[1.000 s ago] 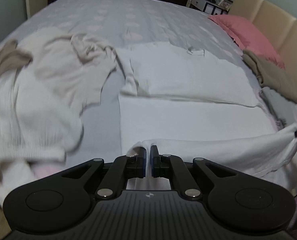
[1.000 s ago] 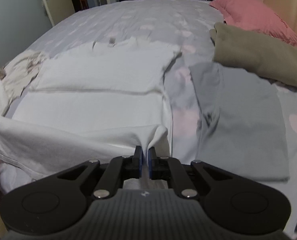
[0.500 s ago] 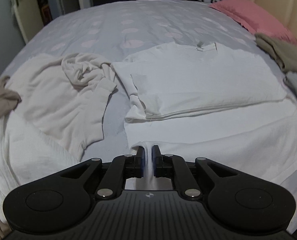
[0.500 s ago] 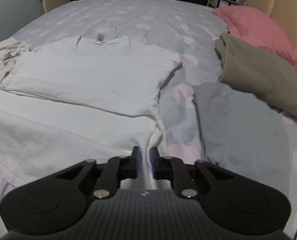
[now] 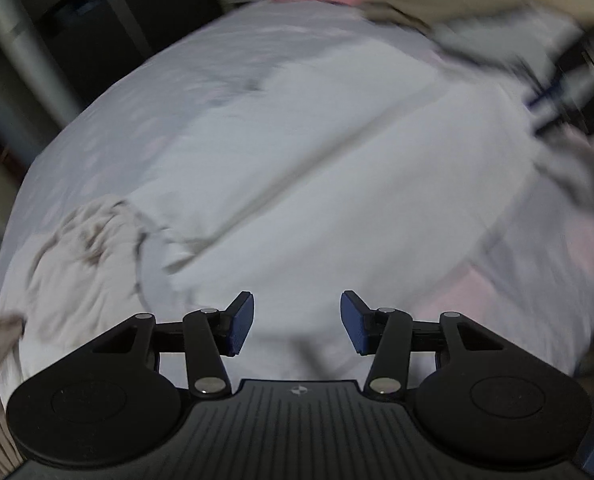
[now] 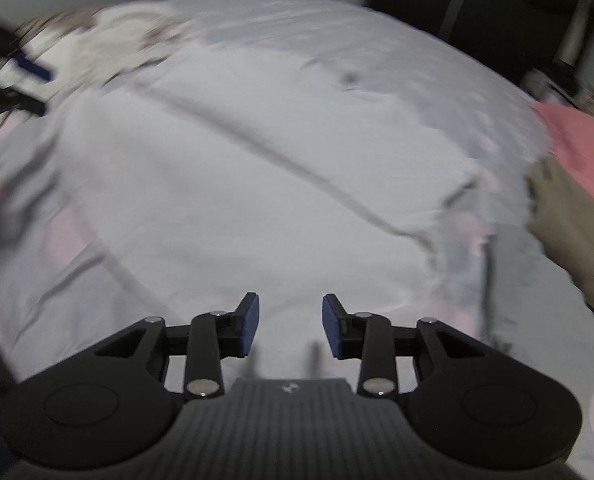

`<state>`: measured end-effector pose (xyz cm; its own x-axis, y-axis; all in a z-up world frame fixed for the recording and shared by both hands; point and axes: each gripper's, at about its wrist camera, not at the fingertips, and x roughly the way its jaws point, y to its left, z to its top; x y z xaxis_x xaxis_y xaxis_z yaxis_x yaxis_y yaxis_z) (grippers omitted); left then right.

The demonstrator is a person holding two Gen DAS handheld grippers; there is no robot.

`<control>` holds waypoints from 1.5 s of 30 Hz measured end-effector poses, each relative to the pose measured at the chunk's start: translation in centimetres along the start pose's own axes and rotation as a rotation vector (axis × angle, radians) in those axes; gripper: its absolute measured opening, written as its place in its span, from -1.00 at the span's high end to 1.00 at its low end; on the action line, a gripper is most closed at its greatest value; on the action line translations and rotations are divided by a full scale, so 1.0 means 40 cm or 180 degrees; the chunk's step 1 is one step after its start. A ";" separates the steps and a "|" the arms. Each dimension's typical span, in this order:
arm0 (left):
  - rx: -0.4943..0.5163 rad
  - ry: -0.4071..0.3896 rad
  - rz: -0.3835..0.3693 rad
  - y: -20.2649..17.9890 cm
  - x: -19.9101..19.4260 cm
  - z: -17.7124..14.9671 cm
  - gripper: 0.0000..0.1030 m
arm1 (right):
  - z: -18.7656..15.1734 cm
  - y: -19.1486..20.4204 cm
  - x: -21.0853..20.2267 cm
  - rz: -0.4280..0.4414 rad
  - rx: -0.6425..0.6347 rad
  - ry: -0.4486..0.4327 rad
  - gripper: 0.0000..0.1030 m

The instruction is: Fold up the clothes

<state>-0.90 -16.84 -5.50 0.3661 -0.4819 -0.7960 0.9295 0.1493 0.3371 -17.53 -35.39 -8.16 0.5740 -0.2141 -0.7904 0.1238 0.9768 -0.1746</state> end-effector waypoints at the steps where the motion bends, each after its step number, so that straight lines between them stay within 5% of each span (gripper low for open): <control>1: 0.0158 0.0041 0.0006 -0.022 0.009 -0.010 0.10 | -0.007 0.020 0.002 0.0059 -0.0097 0.0032 0.25; 8: 0.1018 0.0385 0.0178 -0.126 0.089 -0.089 0.10 | -0.067 0.111 0.032 -0.0061 -0.1005 0.0281 0.13; 13: 0.1410 0.0485 0.0668 -0.134 0.133 -0.142 0.08 | -0.112 0.121 0.063 -0.0383 -0.1385 0.0499 0.09; 20: 0.1493 0.0522 0.1013 -0.116 0.166 -0.159 0.09 | -0.153 0.099 0.060 -0.0669 -0.1724 0.0416 0.01; 26: 0.1624 0.0487 0.1218 -0.138 0.205 -0.152 0.41 | -0.166 0.137 0.094 -0.0967 -0.2222 0.0309 0.04; 27: 0.1591 0.0489 0.1202 -0.136 0.205 -0.149 0.51 | -0.168 0.145 0.098 -0.1008 -0.2301 0.0291 0.10; 29: 0.1493 0.0487 0.1161 -0.126 0.200 -0.143 0.62 | -0.168 0.150 0.098 -0.1019 -0.2330 0.0286 0.60; 31: 0.1352 0.0461 0.1138 -0.111 0.189 -0.133 0.75 | -0.168 0.147 0.098 -0.1135 -0.2313 0.0233 0.74; 41: 0.0245 -0.0023 0.1002 -0.005 0.052 -0.044 0.88 | -0.086 0.090 0.018 -0.1392 -0.1723 -0.0266 0.81; 45: 0.0083 -0.0108 0.1031 0.032 0.052 -0.012 0.90 | -0.046 0.055 0.015 -0.1368 -0.1470 -0.0320 0.81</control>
<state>1.08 -17.23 -6.97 0.6405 -0.4415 -0.6283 0.7634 0.2777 0.5831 -18.40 -33.39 -10.11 0.6266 -0.5633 -0.5386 0.0111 0.6974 -0.7166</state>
